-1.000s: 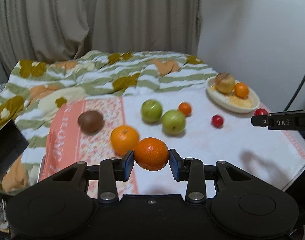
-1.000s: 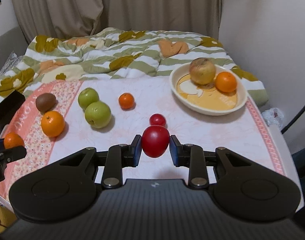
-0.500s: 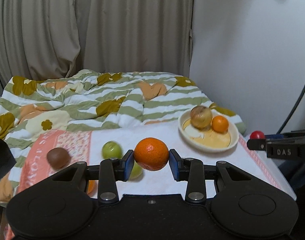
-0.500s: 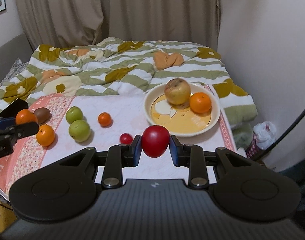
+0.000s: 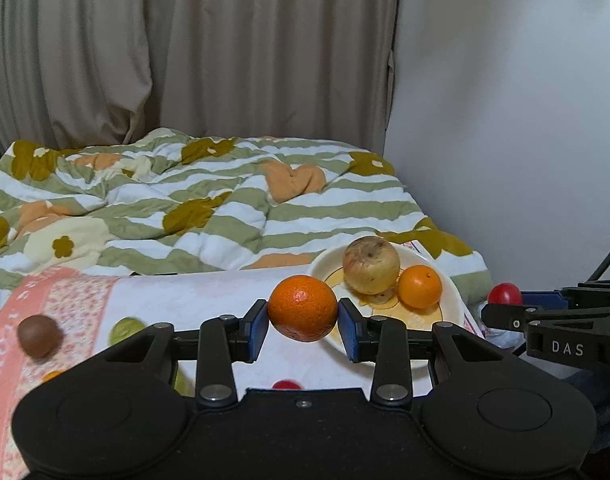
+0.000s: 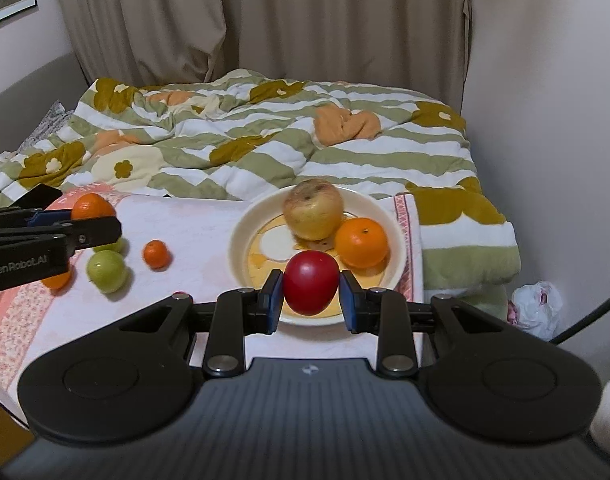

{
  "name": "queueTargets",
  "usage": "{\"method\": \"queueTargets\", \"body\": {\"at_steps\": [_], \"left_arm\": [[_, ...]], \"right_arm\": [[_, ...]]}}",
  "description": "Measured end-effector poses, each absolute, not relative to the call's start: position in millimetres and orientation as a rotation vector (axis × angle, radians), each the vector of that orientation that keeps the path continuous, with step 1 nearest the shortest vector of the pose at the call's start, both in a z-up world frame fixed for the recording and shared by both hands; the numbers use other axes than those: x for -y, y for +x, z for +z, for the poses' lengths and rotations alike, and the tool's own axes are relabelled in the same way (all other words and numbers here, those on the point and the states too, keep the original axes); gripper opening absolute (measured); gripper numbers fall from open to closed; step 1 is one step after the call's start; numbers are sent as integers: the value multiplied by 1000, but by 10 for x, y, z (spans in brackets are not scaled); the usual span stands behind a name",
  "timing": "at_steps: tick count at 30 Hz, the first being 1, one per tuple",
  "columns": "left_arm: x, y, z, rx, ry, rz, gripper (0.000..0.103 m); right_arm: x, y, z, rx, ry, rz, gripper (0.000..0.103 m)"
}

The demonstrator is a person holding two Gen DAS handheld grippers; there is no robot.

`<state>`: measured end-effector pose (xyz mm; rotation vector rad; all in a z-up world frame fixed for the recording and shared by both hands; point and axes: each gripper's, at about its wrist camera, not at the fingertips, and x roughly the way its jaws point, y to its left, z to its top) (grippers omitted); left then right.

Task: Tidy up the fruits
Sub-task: 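Carry the tangerine and tomato to the white bowl with both tools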

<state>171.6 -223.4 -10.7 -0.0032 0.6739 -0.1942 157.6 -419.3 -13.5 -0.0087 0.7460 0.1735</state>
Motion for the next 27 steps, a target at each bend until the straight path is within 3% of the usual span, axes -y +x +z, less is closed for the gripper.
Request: {"method": "queueTargets", "body": {"at_steps": [15,27], "left_arm": [[2748,2690,-685,-812,128,-277,41],[2982,2919,-1027,-859,303,-353,42]], "right_arm": [[4544,2129,-603,-837,60,127,45],[4601,2310,-771,-882,79,71,45]]}}
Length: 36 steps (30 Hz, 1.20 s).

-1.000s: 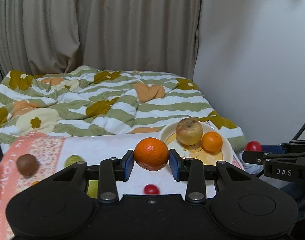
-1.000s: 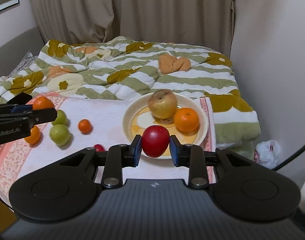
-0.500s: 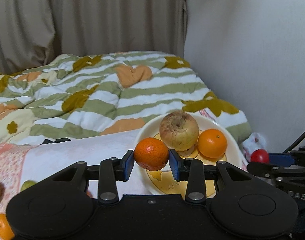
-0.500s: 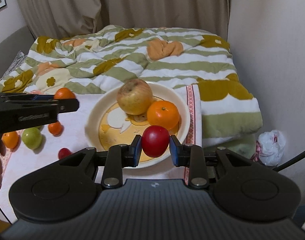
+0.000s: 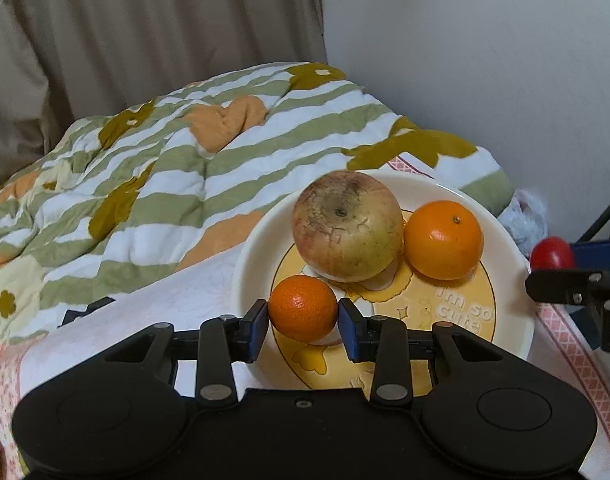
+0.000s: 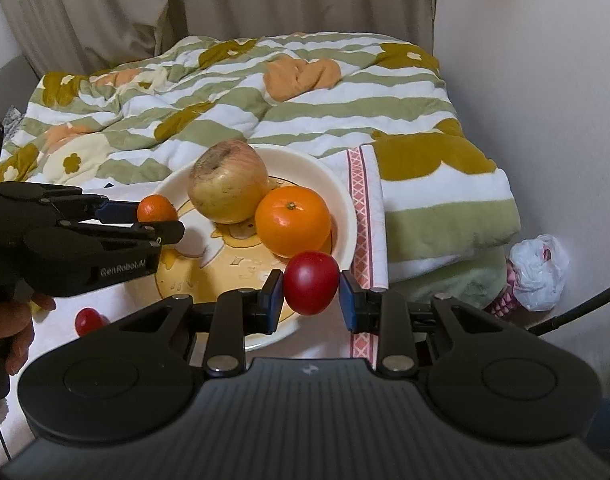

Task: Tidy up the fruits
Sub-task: 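Carry the tangerine and tomato to the white bowl with both tools, then release the tangerine and tomato into the bowl and withdraw both tools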

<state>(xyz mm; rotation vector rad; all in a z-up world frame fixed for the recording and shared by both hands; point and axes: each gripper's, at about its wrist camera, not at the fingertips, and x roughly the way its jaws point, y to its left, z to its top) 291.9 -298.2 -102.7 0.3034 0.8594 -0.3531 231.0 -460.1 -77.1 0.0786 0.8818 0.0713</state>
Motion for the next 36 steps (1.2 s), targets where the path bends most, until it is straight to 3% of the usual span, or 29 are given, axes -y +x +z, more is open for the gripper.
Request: {"method": "queueTargets", "body": {"at_steps": [2,4,6,17,33,35,36], "left_arm": [[2999,2919,-1033,-856,314,-353,47],[3000,2899,-1018,-847,321,-349,89],[2983,2845,-978,-824,326,-340,98],[2705,2576,-749,-861,215,-309,99],[2380,2303,-667,-847,173,-208,100],[2367,2271,-670,-850,168,-202,100],[2363,2258,-667,-854,165,-201,100]], "right_arm": [[4611,2321,-767,-882,81,64,45],[4617,2317,-753,-881,83,57,45],[4642,2313,-733,-879,87,50,45],[4628,2313,-639,-875,77,65,45],[4237,2553,-1077,-913,30,162,46],[4238,2543,-1076,-901,24,161,50],[4236,2535,-1061,-892,25,164,60]]}}
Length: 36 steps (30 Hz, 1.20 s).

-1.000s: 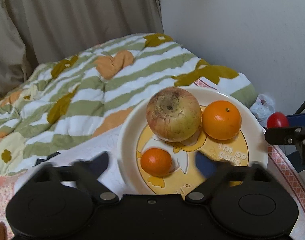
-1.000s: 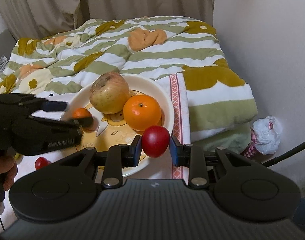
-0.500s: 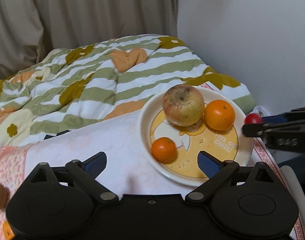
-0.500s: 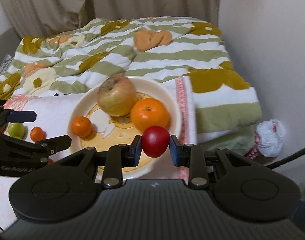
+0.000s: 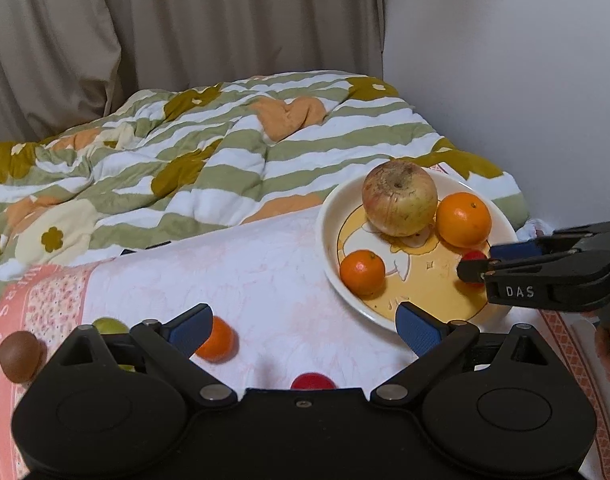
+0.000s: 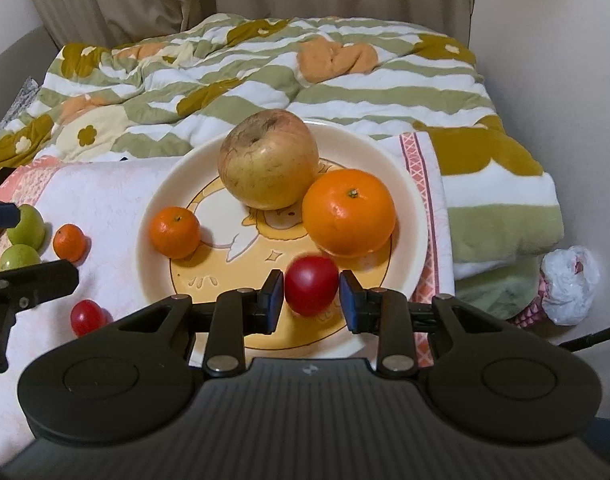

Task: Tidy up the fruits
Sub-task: 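Release the tangerine and tomato into the bowl and withdraw both tools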

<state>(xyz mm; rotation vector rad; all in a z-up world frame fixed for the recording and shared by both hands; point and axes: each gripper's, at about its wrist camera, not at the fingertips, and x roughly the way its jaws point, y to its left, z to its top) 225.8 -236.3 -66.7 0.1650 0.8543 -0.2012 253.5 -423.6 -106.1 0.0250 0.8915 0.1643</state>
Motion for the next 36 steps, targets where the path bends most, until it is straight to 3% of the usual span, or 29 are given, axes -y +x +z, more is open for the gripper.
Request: {"method": "queueTargets", "body": {"at_steps": [3,24,36], "left_arm": [[2351,2211,-624,-858,144,-198,100],[2242,1412,-75,-721,68,-118,100],[1608,873,96,-683,36,57,101]], "right_arm": [[4252,2460,-970,-851,26,151,103],[4350,1739,-275,-734,61,172,103],[4052,1310,97,-684,22,247,103]]}}
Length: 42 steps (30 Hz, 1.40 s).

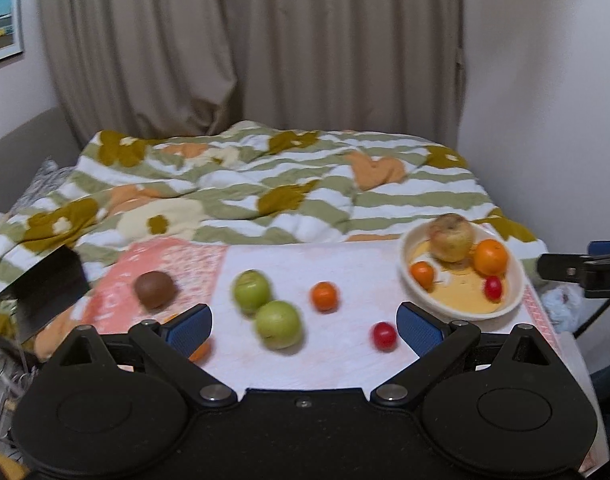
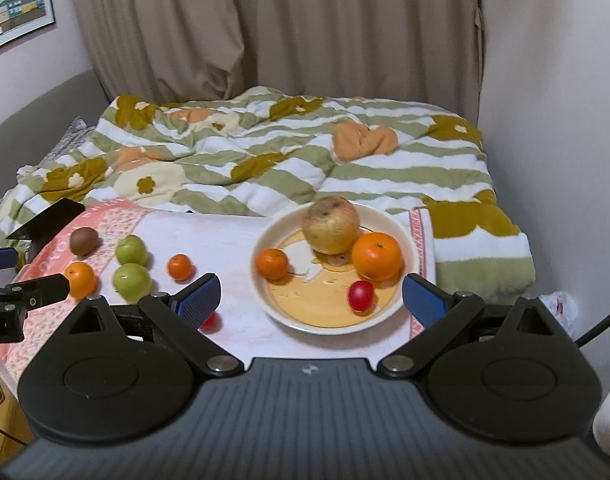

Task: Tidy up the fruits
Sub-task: 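Release the tangerine and tomato into the bowl and withdraw both tools, then move both tools back toward the remaining fruits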

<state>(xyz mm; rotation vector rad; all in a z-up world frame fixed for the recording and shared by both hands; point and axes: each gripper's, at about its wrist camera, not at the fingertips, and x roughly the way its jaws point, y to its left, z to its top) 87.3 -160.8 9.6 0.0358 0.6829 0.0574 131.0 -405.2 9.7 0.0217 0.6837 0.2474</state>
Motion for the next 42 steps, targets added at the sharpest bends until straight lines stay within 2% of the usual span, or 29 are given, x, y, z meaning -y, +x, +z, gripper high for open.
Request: {"method": "queueTargets", "body": {"at_steps": [13,26,34,42], "left_arm": [[537,735,125,-678,35,12,101],[-399,1100,-297,-772,50,-134,101],[-576,1419,-665,-837,83,-201,100],[-401,1691,-961,-858,140,-265,100]], "right_arm": [[3112,1048,122,-694,64,222,103],[2210,1078,-152,-764,104,79,103],[1900,1312,-451,-789,106,36,103],[1714,1691,-781,-808,105,66,103]]}}
